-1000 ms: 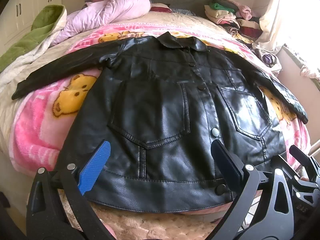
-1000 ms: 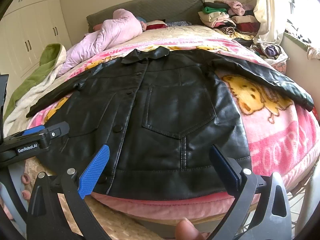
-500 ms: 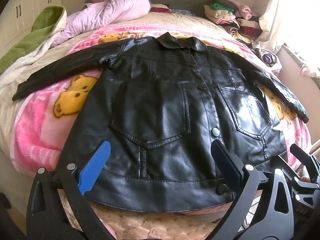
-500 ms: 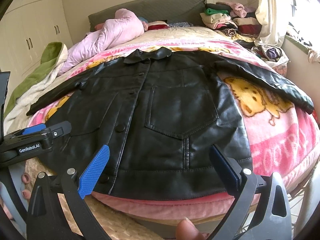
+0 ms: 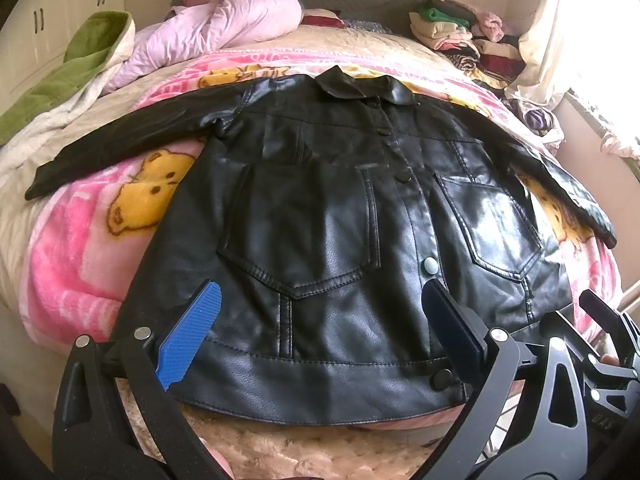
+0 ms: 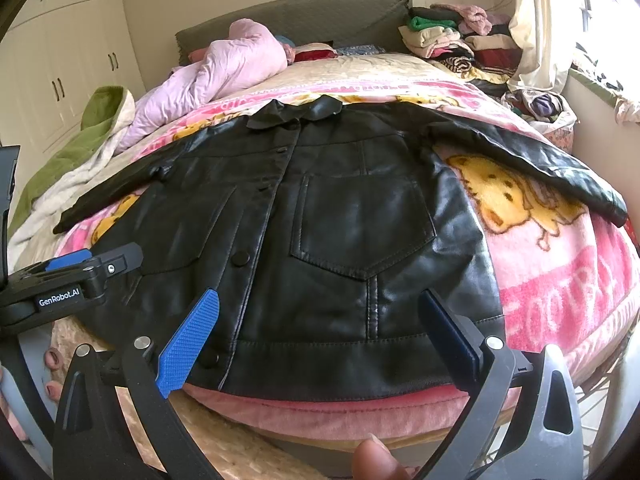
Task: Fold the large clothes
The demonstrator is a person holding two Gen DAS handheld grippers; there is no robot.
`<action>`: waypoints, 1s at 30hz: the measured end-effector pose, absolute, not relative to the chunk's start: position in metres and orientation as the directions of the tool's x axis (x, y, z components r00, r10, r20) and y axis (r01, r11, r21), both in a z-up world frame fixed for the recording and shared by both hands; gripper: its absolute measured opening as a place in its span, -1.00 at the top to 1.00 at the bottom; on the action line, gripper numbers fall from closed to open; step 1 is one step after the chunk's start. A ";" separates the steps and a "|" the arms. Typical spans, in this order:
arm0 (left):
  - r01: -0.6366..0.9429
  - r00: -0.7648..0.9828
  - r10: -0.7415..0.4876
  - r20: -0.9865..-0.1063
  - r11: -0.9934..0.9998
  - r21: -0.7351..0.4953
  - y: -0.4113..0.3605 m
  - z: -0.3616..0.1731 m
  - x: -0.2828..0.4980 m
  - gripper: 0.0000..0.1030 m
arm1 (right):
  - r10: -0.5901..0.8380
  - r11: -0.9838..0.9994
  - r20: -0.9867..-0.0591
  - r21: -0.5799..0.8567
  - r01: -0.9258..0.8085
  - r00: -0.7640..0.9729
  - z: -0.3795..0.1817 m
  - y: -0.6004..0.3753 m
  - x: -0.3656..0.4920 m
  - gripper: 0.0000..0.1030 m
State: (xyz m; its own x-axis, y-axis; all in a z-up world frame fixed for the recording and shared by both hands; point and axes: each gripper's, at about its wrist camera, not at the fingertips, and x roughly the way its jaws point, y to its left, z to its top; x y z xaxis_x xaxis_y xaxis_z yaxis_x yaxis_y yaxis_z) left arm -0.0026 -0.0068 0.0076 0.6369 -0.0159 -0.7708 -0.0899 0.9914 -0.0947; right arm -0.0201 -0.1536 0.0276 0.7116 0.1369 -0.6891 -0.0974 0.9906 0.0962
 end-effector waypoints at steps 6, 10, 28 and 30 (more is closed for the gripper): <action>-0.090 0.638 -0.015 -0.770 0.991 -0.094 -0.007 0.008 -0.003 -0.83 | 0.136 0.991 -0.689 0.097 -0.096 0.712 0.028 -0.153 -0.020 -0.92; -0.087 0.639 -0.017 -0.769 0.992 -0.095 -0.007 0.008 -0.003 -0.83 | 0.137 0.991 -0.686 0.097 -0.097 0.714 0.028 -0.152 -0.020 -0.92; -0.088 0.646 -0.014 -0.763 0.992 -0.092 -0.006 0.010 0.000 -0.83 | 0.168 0.986 -0.682 0.116 -0.122 0.711 0.037 -0.136 -0.008 -0.92; -0.092 0.646 -0.013 -0.763 0.991 -0.095 0.000 0.017 0.005 -0.83 | 0.174 0.985 -0.679 0.117 -0.128 0.713 0.040 -0.135 -0.004 -0.92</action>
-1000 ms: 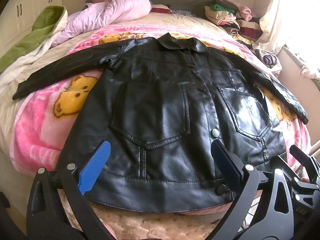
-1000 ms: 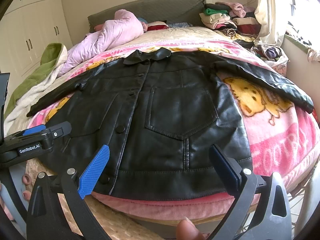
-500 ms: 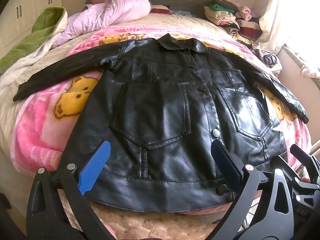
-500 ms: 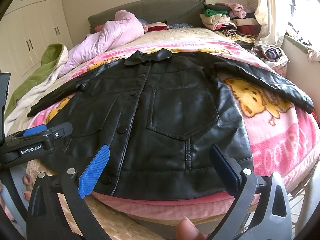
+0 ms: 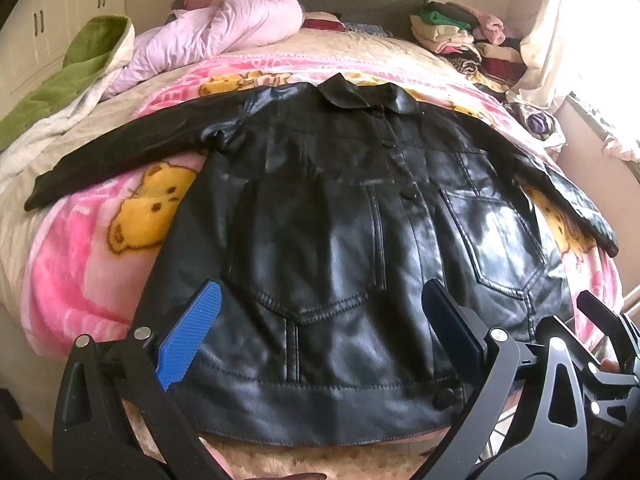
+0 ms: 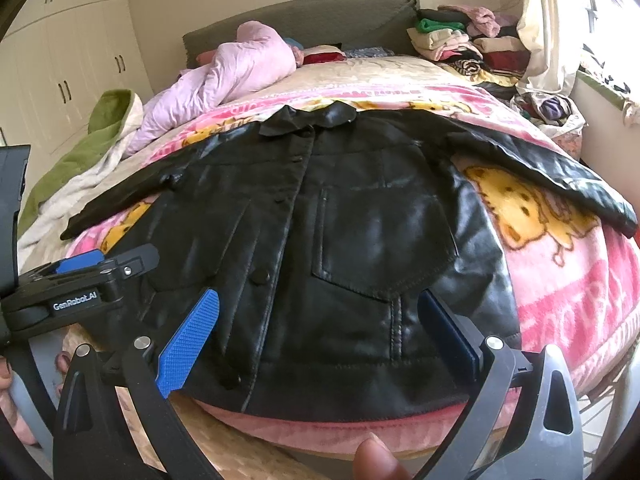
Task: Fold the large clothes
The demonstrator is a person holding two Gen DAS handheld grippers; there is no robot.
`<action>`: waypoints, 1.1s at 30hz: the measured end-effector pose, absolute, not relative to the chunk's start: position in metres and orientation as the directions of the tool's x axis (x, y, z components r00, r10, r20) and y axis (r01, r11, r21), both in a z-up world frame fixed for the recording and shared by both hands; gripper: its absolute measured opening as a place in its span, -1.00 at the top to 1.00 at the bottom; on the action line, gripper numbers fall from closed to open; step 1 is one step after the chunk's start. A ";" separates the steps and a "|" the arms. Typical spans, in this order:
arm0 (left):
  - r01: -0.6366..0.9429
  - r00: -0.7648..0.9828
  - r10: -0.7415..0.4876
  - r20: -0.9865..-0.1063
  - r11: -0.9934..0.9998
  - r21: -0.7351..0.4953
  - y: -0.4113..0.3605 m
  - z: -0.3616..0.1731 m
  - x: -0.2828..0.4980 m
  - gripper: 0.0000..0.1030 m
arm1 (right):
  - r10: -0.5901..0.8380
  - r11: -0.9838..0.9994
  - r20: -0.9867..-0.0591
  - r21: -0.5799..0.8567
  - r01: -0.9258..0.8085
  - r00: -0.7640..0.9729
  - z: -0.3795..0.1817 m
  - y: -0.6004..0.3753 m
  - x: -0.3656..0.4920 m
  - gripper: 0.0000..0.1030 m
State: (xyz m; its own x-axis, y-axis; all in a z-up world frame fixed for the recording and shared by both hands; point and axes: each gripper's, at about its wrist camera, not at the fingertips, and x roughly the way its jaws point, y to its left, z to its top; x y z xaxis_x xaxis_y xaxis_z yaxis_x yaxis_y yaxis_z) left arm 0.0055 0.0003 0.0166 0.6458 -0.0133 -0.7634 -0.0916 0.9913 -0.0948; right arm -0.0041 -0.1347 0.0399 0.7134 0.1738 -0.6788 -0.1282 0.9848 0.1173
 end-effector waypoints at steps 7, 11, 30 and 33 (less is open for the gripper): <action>-0.100 0.646 -0.003 -0.764 0.991 -0.089 0.010 0.025 0.033 -0.83 | 0.198 0.980 -0.670 0.137 -0.142 0.715 0.052 -0.129 0.014 -0.92; -0.108 0.656 0.001 -0.754 0.990 -0.093 0.015 0.032 0.046 -0.83 | 0.208 0.978 -0.663 0.155 -0.140 0.719 0.059 -0.129 0.027 -0.92; -0.109 0.685 0.006 -0.729 0.990 -0.094 0.025 0.063 0.111 -0.83 | 0.238 0.961 -0.596 0.261 -0.094 0.767 0.105 -0.144 0.103 -0.92; -0.110 0.687 0.015 -0.727 0.990 -0.084 0.024 0.069 0.128 -0.83 | 0.243 0.957 -0.588 0.274 -0.092 0.772 0.113 -0.150 0.115 -0.92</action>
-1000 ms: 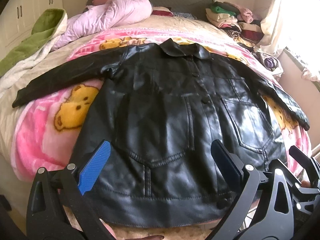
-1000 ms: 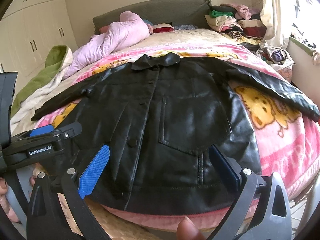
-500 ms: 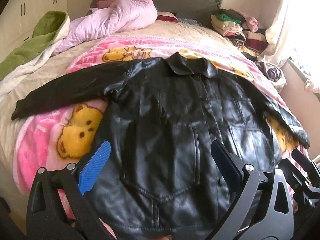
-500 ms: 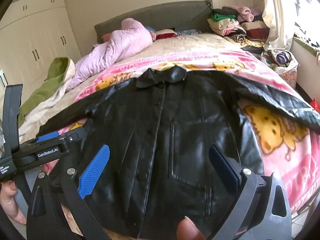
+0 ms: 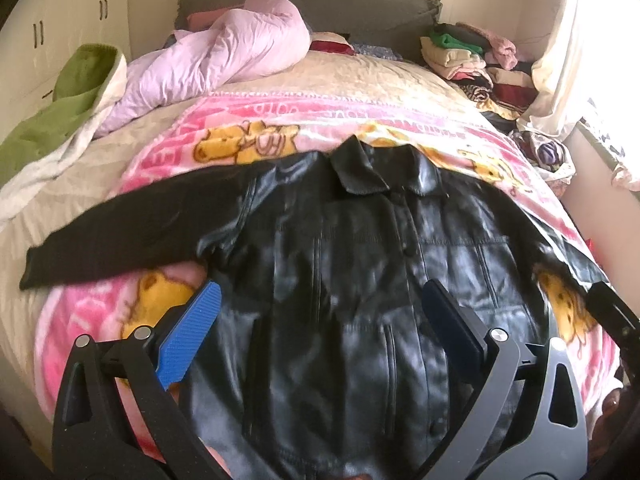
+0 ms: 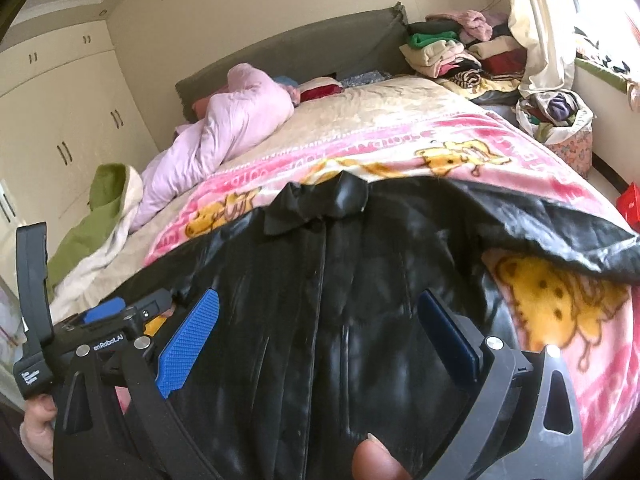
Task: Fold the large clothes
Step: 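Grasp the jacket sleeve cuff nearest the right tool and lift it, then carry the held sleeve with the right tool across the jacket body toward the left tool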
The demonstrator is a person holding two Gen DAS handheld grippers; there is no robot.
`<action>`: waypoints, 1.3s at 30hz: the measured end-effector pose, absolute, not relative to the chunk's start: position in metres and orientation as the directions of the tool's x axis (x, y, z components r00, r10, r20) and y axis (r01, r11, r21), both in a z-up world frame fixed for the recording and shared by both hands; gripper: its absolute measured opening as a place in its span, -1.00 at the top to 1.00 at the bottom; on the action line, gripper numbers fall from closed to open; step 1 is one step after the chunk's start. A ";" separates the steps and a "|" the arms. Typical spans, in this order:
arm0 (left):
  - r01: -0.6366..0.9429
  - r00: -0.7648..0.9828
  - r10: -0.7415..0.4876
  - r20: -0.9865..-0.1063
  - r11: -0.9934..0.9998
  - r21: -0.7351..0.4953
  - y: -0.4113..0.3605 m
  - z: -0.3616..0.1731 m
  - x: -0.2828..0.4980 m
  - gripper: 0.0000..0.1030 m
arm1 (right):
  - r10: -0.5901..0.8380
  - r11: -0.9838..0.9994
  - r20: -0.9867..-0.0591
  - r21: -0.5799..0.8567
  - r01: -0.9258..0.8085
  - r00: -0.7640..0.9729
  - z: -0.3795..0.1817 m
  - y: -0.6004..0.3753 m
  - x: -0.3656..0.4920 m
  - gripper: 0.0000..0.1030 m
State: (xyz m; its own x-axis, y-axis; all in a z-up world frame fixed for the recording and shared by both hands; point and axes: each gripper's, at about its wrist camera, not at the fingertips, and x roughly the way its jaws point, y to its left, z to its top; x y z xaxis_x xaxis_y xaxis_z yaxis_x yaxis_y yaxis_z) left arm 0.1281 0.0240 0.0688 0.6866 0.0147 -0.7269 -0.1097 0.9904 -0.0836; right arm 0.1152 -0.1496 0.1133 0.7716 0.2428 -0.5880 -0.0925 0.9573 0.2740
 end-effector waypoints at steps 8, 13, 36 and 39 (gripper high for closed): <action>-0.076 0.682 -0.028 -0.731 0.991 -0.109 0.010 0.078 0.178 -0.83 | 0.214 0.946 -0.573 0.324 -0.021 0.791 0.120 -0.181 0.147 -0.92; -0.044 0.667 -0.062 -0.742 0.991 -0.123 -0.007 0.074 0.209 -0.83 | 0.137 0.943 -0.577 0.324 0.071 0.805 0.114 -0.210 0.163 -0.92; 0.009 0.634 -0.107 -0.766 0.991 -0.131 -0.091 0.044 0.287 -0.83 | -0.204 0.660 -0.672 0.443 0.607 0.712 0.046 -0.398 0.157 -0.92; 0.018 0.618 -0.120 -0.777 0.990 -0.138 -0.102 0.033 0.293 -0.83 | -0.239 0.573 -0.693 0.465 0.675 0.680 0.031 -0.426 0.145 -0.92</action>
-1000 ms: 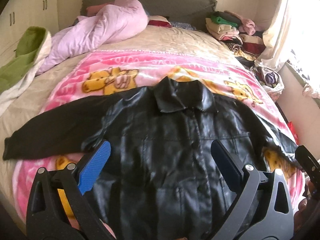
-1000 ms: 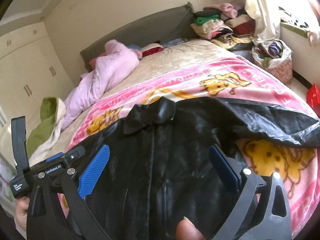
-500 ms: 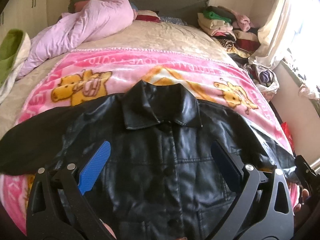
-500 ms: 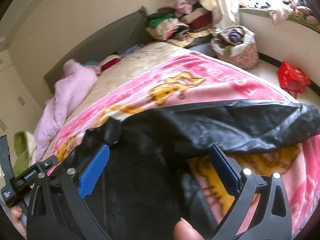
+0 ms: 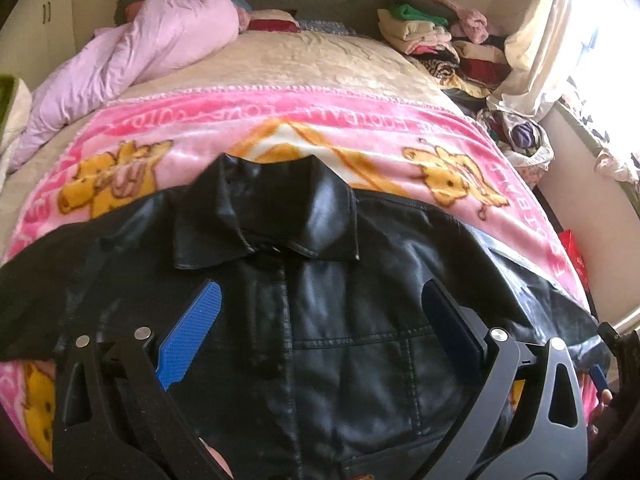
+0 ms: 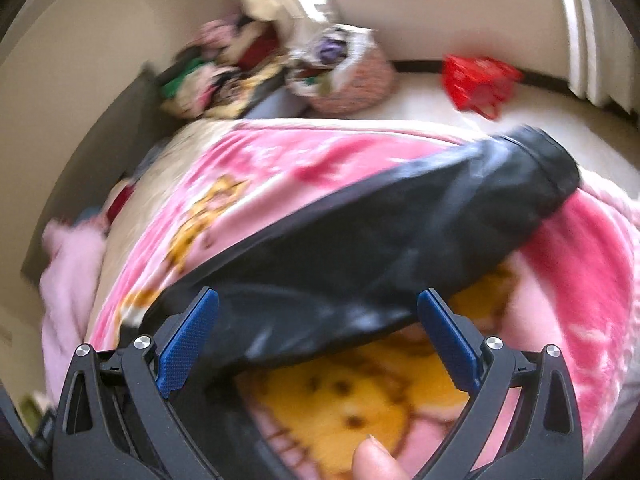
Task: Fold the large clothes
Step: 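Carry the held sleeve with the right tool across the jacket body toward the left tool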
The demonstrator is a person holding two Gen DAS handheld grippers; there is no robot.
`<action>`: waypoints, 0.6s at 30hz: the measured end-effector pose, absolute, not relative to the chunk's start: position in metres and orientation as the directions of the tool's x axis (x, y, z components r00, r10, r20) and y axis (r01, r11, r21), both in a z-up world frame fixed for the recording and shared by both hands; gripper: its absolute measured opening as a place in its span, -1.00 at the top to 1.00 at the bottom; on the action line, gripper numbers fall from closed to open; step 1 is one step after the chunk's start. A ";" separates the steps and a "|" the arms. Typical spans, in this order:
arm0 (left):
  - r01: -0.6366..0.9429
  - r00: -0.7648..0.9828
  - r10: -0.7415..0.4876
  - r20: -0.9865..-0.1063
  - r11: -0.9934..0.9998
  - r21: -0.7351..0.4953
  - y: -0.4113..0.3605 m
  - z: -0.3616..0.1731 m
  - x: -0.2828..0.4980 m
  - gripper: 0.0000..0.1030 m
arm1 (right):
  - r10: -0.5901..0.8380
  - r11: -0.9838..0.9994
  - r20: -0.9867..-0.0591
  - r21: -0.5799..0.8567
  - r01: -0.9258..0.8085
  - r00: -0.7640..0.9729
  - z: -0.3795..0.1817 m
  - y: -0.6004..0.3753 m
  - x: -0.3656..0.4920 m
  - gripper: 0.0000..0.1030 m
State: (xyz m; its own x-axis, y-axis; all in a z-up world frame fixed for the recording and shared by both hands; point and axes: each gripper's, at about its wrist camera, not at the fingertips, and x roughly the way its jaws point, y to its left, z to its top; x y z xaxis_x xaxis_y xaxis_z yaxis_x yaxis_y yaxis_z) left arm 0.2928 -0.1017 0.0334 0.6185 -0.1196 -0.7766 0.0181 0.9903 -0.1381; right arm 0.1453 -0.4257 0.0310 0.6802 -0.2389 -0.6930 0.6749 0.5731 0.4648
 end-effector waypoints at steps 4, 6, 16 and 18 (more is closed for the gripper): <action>0.028 0.601 -0.116 -0.791 0.992 -0.125 -0.111 0.018 0.298 -0.83 | -0.276 0.488 -0.719 0.467 0.737 0.638 0.012 -0.453 0.132 -0.92; 0.030 0.589 -0.118 -0.799 0.992 -0.125 -0.113 0.012 0.300 -0.83 | -0.283 0.454 -0.729 0.472 0.756 0.624 0.004 -0.466 0.129 -0.92; 0.040 0.518 -0.158 -0.841 0.986 -0.161 -0.120 -0.026 0.306 -0.83 | -0.246 0.249 -0.669 0.655 0.713 0.701 -0.029 -0.530 0.119 -0.83; 0.049 0.517 -0.161 -0.841 0.986 -0.159 -0.120 -0.029 0.306 -0.83 | -0.262 0.214 -0.651 0.681 0.700 0.713 -0.032 -0.537 0.116 -0.38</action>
